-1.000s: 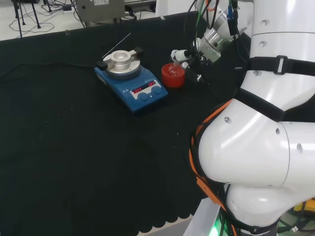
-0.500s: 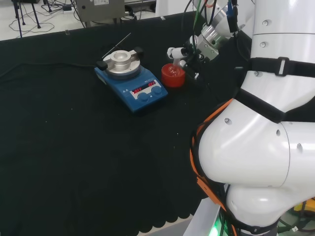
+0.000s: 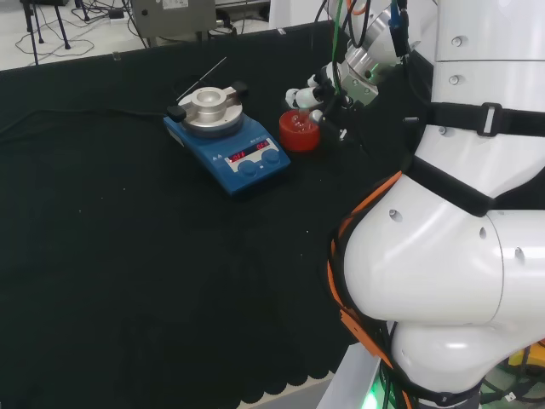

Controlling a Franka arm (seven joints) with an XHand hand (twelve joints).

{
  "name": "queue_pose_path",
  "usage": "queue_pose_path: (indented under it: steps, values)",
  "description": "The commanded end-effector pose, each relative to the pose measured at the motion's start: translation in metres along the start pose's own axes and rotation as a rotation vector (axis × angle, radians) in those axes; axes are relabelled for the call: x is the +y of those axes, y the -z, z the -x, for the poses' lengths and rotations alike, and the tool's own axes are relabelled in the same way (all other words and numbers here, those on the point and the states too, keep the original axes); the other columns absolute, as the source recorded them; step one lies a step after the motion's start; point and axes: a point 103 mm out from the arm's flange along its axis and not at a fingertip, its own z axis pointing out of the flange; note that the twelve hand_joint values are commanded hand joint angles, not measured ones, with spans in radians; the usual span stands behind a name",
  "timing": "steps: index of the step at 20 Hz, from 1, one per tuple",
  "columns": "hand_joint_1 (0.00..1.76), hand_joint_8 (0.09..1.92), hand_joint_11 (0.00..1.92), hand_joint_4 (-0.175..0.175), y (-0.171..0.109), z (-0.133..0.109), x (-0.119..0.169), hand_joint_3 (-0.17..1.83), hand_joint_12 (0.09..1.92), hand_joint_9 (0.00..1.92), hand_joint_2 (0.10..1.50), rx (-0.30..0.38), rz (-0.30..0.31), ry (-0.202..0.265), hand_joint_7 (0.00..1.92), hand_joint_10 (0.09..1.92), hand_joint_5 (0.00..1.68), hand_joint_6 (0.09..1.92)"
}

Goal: Pick up the round-bottom flask.

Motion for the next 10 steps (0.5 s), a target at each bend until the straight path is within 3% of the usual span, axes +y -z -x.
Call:
queue_pose_path:
  steps: [1, 6, 10]
  values:
    - [0.93, 0.75, 0.29, -0.091, 0.002, 0.011, 0.001, 0.69, 1.34, 0.53, 0.51, 0.008, 0.035, -0.016, 0.34, 0.74, 0.4, 0.6]
    - [0.95, 0.75, 0.29, -0.08, -0.005, 0.019, 0.001, 0.68, 1.34, 0.55, 0.52, 0.062, 0.025, -0.057, 0.35, 0.74, 0.46, 0.61]
    - [0.95, 0.75, 0.29, -0.074, -0.012, 0.02, 0.001, 0.68, 1.34, 0.56, 0.52, 0.072, 0.005, -0.053, 0.35, 0.74, 0.56, 0.65]
